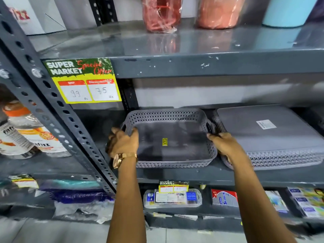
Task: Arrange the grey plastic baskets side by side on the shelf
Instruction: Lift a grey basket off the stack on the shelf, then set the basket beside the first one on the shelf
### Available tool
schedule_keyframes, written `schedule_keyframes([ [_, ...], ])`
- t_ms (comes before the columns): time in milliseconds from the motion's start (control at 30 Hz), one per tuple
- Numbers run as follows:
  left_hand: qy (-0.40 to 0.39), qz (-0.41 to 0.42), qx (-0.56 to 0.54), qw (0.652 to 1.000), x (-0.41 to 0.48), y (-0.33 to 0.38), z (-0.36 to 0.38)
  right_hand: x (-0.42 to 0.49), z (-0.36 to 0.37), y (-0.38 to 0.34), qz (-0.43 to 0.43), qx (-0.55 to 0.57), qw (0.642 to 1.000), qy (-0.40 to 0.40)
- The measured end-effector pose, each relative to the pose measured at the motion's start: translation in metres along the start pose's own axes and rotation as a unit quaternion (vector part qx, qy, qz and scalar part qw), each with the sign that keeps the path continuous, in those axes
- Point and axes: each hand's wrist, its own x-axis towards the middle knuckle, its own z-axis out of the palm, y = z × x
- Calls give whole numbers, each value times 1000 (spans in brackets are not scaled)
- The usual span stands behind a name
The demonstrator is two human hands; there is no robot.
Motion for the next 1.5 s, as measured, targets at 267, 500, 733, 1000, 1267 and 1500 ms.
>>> schedule_keyframes([
  [267,-74,244,-204,945,-100,126,67,20,-126,-6,-143,85,973,161],
  [500,-217,145,-149,954,-174,187,158,83,-252,62,-80,-90,980,161],
  [733,-145,-13,-107,984,-191,210,191,112,-265,84,4,73,995,61],
  [1000,-32,14,-497,867,-209,240,166,97,-320,53,-116,380,906,146],
  [1267,-83,-25,-452,888,-224,205,153,71,-315,121,36,255,960,107],
  [1500,-107,-55,-330,936,-250,158,165,29,-294,144,29,119,988,98],
])
